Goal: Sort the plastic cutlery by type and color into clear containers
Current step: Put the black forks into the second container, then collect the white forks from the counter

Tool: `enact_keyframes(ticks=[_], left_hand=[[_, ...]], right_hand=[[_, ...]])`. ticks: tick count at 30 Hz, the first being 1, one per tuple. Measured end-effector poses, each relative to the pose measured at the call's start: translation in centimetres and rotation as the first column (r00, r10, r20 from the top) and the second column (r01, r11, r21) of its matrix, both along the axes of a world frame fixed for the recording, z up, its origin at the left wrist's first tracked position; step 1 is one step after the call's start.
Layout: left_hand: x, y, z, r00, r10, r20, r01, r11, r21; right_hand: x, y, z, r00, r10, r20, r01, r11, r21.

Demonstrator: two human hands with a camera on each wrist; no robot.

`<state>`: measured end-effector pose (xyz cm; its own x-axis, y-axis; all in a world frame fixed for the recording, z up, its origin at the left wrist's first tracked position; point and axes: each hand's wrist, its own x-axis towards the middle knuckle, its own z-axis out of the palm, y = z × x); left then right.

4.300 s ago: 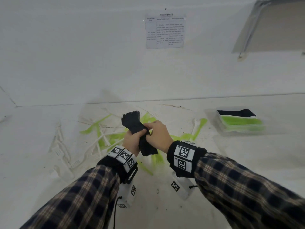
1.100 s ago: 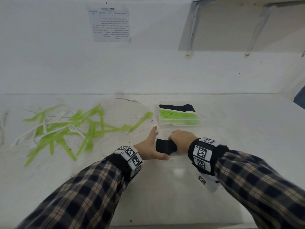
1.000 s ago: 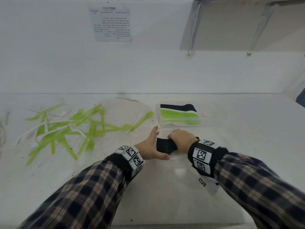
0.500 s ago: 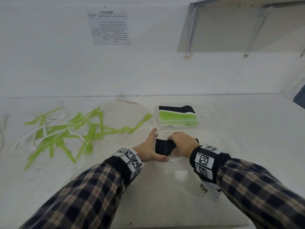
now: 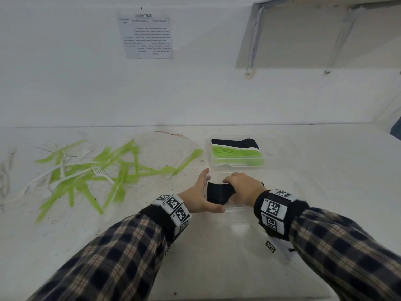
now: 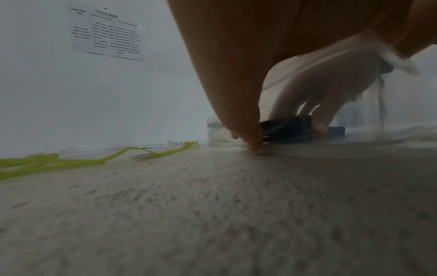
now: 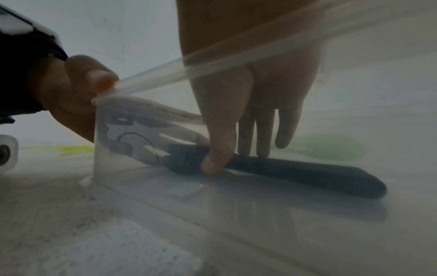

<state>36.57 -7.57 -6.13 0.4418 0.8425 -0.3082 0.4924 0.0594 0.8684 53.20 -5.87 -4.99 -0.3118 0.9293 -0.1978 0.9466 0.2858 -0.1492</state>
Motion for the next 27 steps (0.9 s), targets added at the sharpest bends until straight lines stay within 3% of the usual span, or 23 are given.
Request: enact_keyframes(ticks=[18, 21, 27], left_hand=[[-0.2, 0.6, -0.9, 1.000, 0.001, -0.005, -0.001, 1.000, 0.018], [-0.2, 0.7, -1.0, 1.000, -0.002, -0.003, 0.002, 1.000, -0.007], [-0.2, 1.2, -1.3, 0.996, -0.028, -0.088, 0.031, 0.999, 0.030]], right_hand=[[-0.4, -0.1, 0.8, 0.997, 0.047, 0.053, -0.046, 0.998, -0.036], [-0.7, -0.3, 1.9, 0.995, 0.023, 0.097, -0.025, 0.999, 0.021], [-3.1, 0.2, 3.9, 0.994, -0.081, -0.077, 0.094, 0.981, 0.172]])
